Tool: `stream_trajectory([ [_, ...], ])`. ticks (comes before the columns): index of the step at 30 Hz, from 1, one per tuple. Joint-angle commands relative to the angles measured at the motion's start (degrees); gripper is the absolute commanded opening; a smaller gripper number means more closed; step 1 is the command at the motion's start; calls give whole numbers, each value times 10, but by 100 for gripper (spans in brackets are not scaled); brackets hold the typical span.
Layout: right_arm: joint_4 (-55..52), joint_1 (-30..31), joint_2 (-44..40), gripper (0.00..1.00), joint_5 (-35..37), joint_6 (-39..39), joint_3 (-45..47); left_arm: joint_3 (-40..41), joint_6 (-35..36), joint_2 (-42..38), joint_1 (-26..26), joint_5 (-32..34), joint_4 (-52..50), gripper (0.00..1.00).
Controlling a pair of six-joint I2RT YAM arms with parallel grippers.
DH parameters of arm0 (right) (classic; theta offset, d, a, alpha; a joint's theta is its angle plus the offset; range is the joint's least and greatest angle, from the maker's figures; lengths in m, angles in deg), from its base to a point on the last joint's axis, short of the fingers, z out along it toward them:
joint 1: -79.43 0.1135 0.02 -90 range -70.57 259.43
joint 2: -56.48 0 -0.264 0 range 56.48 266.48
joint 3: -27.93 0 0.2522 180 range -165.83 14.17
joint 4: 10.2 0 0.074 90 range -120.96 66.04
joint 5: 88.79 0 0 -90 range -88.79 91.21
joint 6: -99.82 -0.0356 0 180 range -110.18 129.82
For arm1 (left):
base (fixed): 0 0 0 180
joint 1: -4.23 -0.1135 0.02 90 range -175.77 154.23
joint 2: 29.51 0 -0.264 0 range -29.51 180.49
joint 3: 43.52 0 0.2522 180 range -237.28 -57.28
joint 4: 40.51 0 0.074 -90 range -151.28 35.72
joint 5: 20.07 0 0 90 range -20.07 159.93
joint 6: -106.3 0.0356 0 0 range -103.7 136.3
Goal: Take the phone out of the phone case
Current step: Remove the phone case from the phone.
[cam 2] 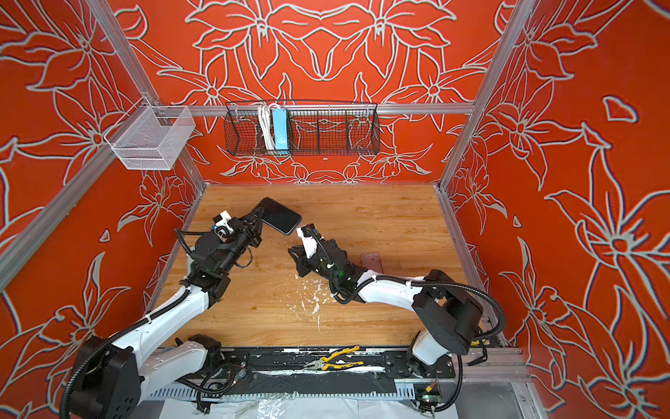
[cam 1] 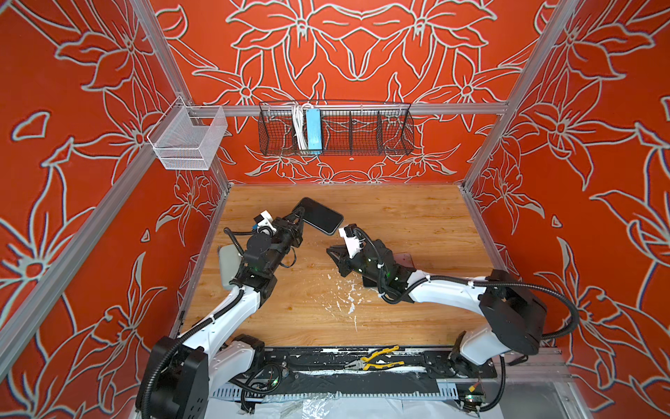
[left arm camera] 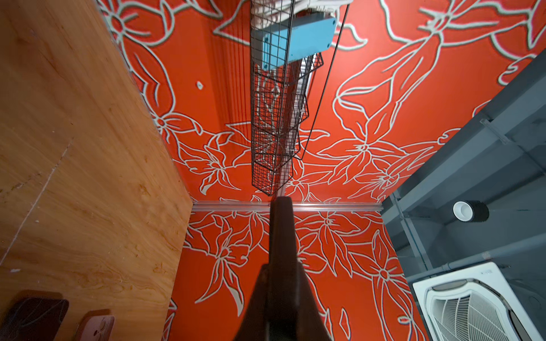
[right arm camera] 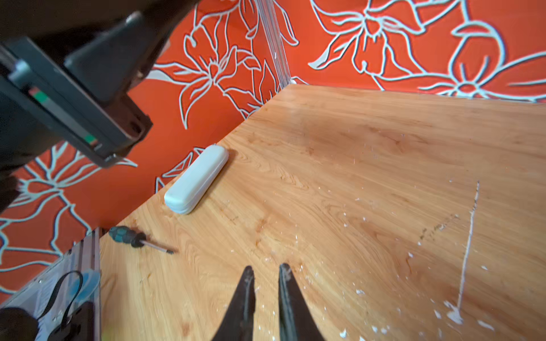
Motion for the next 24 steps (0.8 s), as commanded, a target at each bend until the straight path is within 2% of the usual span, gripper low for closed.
stream_trajectory([
  [1, -13, -12, -48, 29, -40, -39, 2, -22, 6, -5, 2, -13, 60, 0],
  [3, -11, -33, -61, 40, -85, -80, 1, -22, 8, 3, 2, -15, 65, 0],
  [8, 44, -67, -68, 56, -176, -169, -2, -22, 10, 21, 2, -22, 83, 0],
  [15, 63, -69, -44, 59, -176, -215, -48, -16, 17, 25, 2, -26, 87, 0],
  [19, 112, -68, -21, 59, -201, -245, -60, -13, 23, 22, 2, -22, 84, 0],
  [24, 153, -69, -8, 59, -195, -278, -59, -11, 25, 25, 2, -25, 87, 0],
])
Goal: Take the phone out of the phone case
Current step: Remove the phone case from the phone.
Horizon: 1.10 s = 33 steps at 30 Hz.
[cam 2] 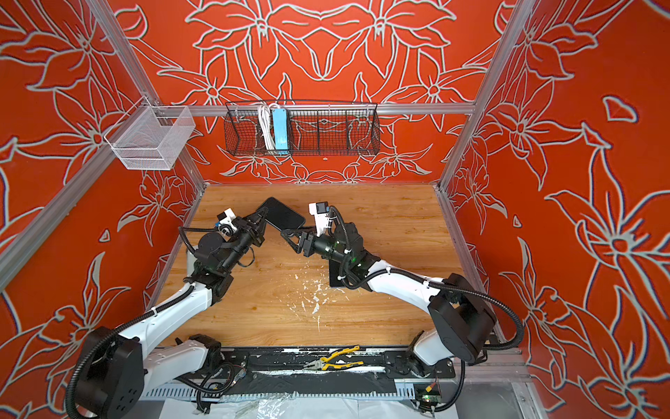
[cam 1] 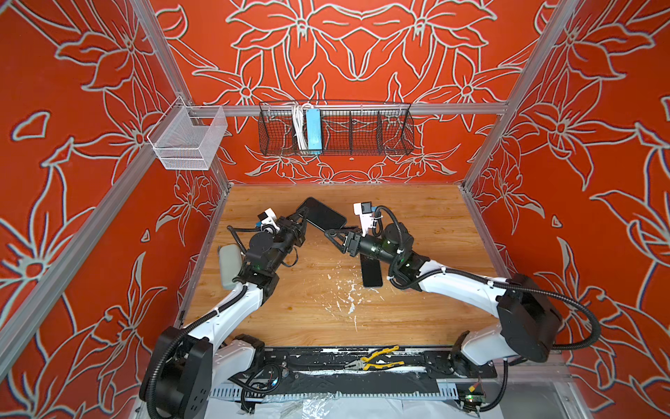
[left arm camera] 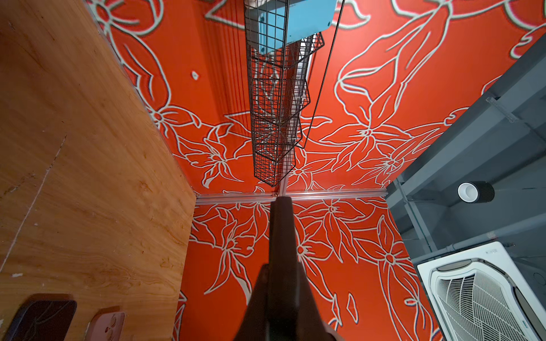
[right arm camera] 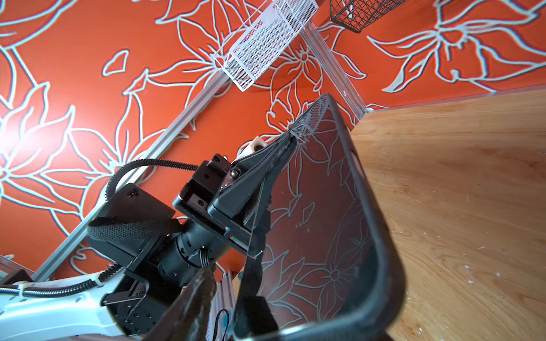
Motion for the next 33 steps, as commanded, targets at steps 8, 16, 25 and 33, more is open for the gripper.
stream_trajectory([
  [8, 105, 1, 33, 38, 2, -114, -22, -6, 21, 4, 2, -1, 57, 0],
  [16, 102, 1, 30, 23, 22, -163, -16, -15, 87, 16, 2, -7, 69, 0],
  [25, 84, 1, 19, 20, 32, -190, -16, -22, 115, 54, 2, -23, 102, 0],
  [33, 56, 5, 12, 33, 27, -161, -19, -25, 109, 72, 2, -18, 112, 0],
])
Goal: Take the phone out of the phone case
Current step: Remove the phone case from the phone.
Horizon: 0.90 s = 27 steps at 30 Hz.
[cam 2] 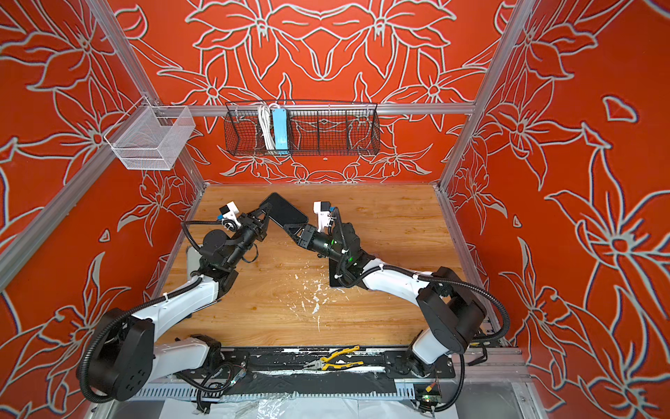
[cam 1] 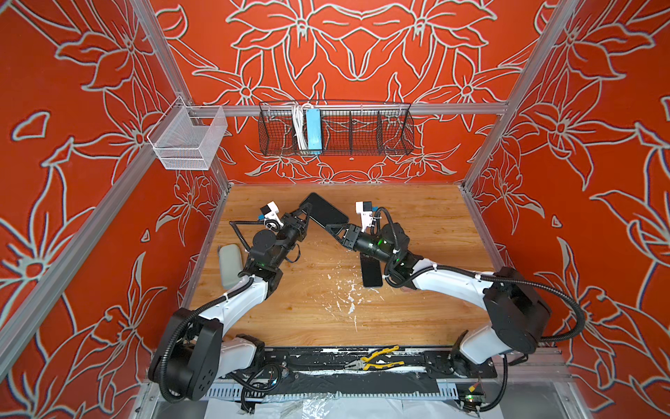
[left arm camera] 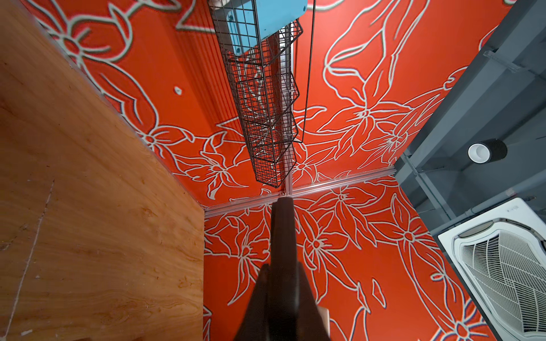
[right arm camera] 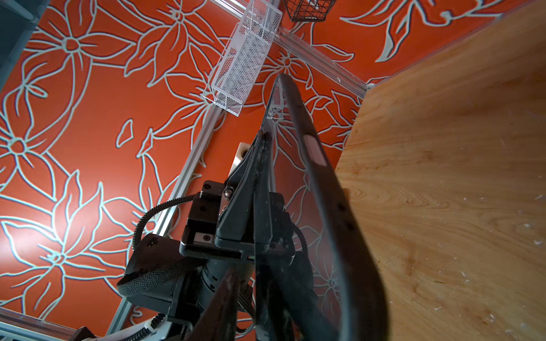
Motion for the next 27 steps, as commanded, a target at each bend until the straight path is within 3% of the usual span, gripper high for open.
stream_trajectory([
  [1, 21, 8, -24, 33, 3, 19, -14, -14, 14, 3, 2, -3, 27, 0],
  [16, -35, 36, -67, 26, 54, 97, -7, -11, -14, 9, 3, 22, -1, 0],
  [27, -41, 54, -64, 15, 92, 160, -7, -5, -43, -2, 11, 40, -28, 0],
])
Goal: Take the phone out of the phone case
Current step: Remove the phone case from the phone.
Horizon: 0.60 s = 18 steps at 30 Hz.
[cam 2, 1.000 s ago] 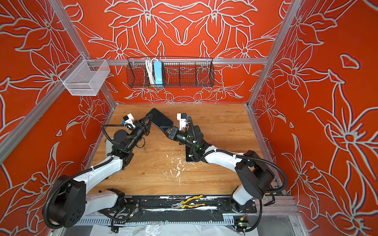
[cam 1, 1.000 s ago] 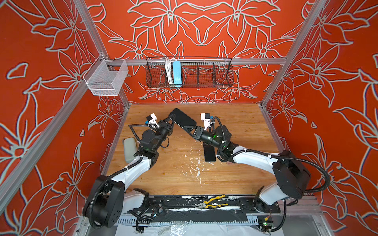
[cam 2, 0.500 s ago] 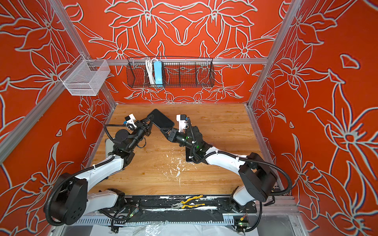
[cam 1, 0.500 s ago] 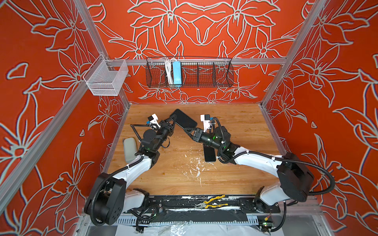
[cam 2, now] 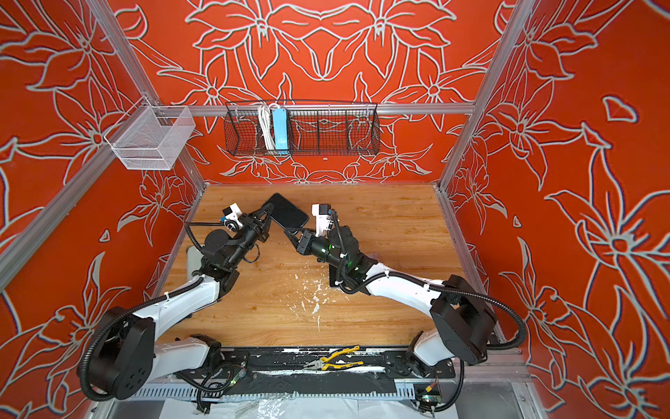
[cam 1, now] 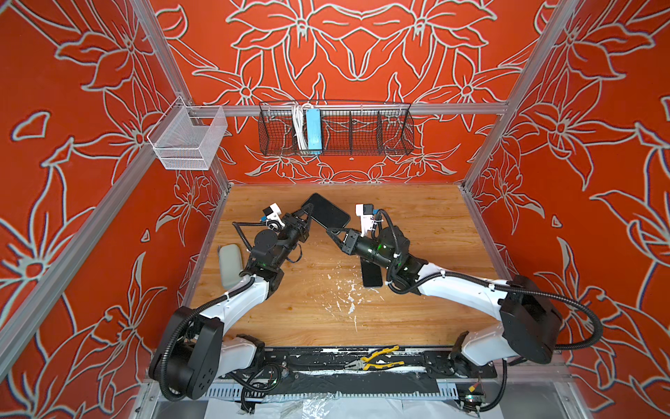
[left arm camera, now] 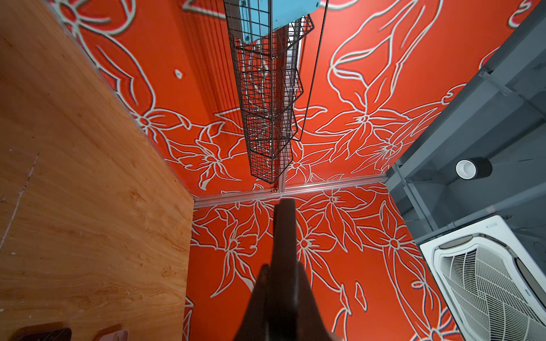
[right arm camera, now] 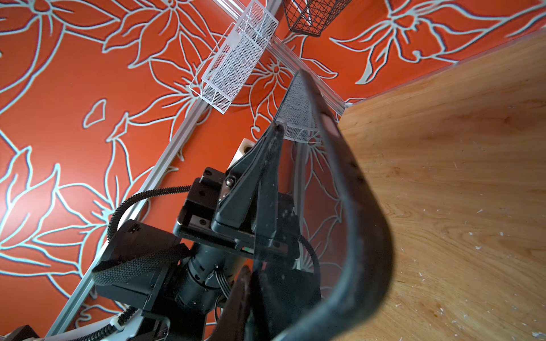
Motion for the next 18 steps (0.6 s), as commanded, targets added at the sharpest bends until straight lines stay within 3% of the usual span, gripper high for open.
stream_trajectory([
  [1, 27, 17, -15, 14, 14, 67, -8, -4, 14, -6, 5, 32, -28, 0],
  [8, 36, 22, 8, 13, 33, 127, -4, -9, -43, -15, 16, 32, -68, 0],
  [18, 26, 36, 20, 10, 68, 234, 9, -28, -62, -52, 22, 34, -131, 0],
])
